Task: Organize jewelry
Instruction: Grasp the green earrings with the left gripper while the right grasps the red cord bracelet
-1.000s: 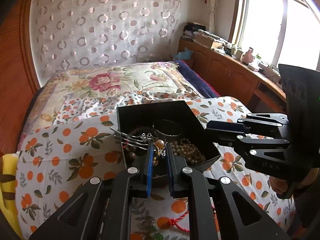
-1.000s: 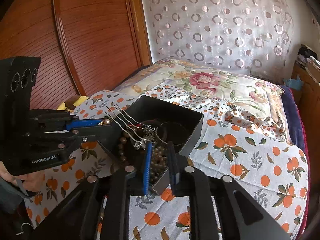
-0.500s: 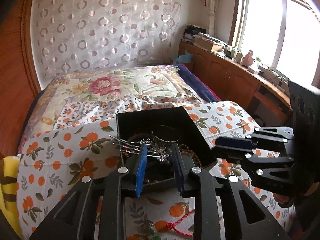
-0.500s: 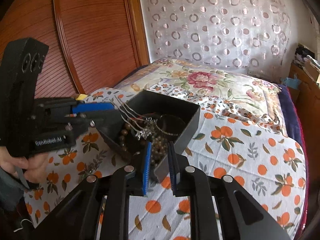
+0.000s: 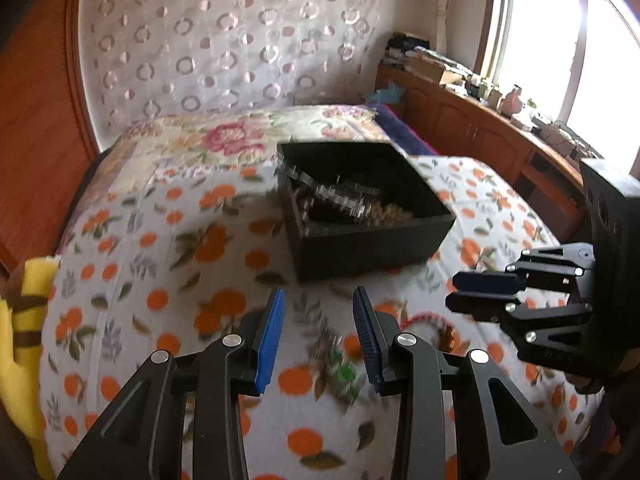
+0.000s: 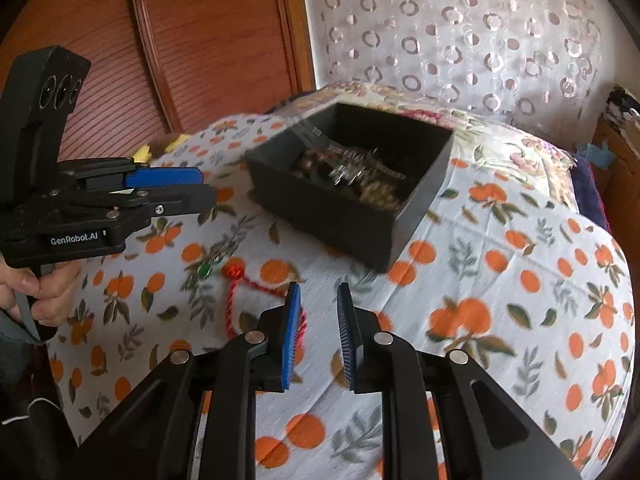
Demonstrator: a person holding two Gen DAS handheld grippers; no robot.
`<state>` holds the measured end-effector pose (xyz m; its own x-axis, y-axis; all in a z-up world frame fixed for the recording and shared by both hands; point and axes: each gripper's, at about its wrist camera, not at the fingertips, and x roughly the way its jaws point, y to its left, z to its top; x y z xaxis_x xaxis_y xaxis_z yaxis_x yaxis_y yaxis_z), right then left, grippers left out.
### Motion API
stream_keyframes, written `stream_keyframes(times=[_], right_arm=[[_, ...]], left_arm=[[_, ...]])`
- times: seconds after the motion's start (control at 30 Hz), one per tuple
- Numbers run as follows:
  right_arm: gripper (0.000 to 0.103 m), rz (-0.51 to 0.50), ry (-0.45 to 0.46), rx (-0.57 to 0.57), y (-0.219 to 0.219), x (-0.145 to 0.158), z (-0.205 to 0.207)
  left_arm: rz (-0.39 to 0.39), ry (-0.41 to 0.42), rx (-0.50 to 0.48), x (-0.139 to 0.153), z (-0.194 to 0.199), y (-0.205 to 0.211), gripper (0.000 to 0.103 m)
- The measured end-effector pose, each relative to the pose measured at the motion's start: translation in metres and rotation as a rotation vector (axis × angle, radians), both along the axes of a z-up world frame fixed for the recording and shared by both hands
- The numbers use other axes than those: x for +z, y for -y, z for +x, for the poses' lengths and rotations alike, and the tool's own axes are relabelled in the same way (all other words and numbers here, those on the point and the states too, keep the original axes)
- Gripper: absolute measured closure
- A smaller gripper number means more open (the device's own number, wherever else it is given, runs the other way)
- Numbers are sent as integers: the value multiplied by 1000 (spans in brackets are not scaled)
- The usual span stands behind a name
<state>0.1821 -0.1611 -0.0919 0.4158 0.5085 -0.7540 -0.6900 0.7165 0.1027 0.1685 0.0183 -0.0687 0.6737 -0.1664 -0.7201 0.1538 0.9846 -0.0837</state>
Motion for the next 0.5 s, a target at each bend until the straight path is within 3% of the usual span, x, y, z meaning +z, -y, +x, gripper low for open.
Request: stream_keyframes(times=[0.33, 0.4, 0.5], right_arm=[[83, -84, -2, 19, -12, -12, -8], [99, -113, 14, 22, -12, -13, -9], [100, -106, 4, 19, -5, -12, -4]], left_arm=[[0, -57, -3, -24, -9, 3, 69], [2, -60, -9, -24, -9, 6, 69], [0, -61, -17, -25, -9, 10, 69]])
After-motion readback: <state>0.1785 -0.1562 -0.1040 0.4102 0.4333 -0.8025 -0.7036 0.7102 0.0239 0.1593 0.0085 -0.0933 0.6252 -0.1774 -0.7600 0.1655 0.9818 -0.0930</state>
